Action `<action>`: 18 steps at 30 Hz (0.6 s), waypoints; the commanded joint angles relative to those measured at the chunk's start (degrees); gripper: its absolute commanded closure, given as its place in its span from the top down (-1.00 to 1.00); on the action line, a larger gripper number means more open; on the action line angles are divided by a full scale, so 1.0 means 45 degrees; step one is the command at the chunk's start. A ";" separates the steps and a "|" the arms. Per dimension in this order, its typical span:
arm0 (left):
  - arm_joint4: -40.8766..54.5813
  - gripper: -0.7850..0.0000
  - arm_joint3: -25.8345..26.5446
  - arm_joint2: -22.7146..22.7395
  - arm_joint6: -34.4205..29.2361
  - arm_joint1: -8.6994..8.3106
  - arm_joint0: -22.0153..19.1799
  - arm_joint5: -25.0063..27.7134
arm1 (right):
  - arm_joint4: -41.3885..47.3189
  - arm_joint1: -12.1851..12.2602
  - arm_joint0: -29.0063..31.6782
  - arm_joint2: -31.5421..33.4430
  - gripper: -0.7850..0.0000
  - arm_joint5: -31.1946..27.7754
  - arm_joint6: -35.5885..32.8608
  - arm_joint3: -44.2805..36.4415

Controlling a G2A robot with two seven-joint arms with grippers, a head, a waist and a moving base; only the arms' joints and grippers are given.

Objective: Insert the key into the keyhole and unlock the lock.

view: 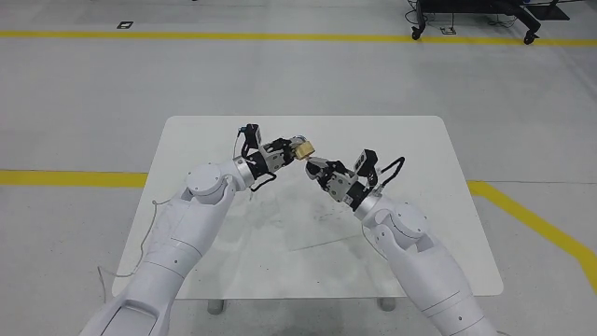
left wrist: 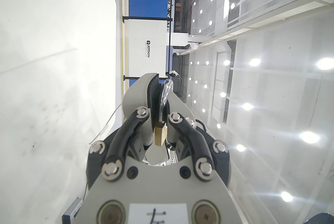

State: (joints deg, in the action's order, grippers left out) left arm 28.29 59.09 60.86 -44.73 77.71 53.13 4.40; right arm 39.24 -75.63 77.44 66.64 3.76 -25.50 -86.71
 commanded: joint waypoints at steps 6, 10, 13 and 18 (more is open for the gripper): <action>-0.0506 -1.00 0.0272 -0.0066 -0.0214 -0.0026 0.0102 0.0610 | 0.1824 -0.0040 -0.0219 0.0258 -1.00 0.0640 -0.1067 0.0573; -0.0724 -1.00 0.0460 -0.0065 -0.0239 -0.0040 0.0212 0.1087 | 0.3326 -0.0046 -0.0378 0.0551 -1.00 0.1160 -0.2264 0.1182; -0.0779 -1.00 0.0567 -0.0023 -0.0244 -0.0052 0.0307 0.1421 | 0.4129 -0.0062 -0.0485 0.0640 -1.00 0.1395 -0.3036 0.1634; -0.0892 -1.00 0.0736 0.0064 -0.0184 -0.0075 0.0452 0.1885 | 0.5550 -0.0073 -0.0842 0.0715 -1.00 0.2549 -0.4721 0.2553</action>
State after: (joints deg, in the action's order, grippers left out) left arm 24.47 62.25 61.08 -45.61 77.40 55.02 12.45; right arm 62.33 -75.95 74.12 69.83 13.32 -44.34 -76.31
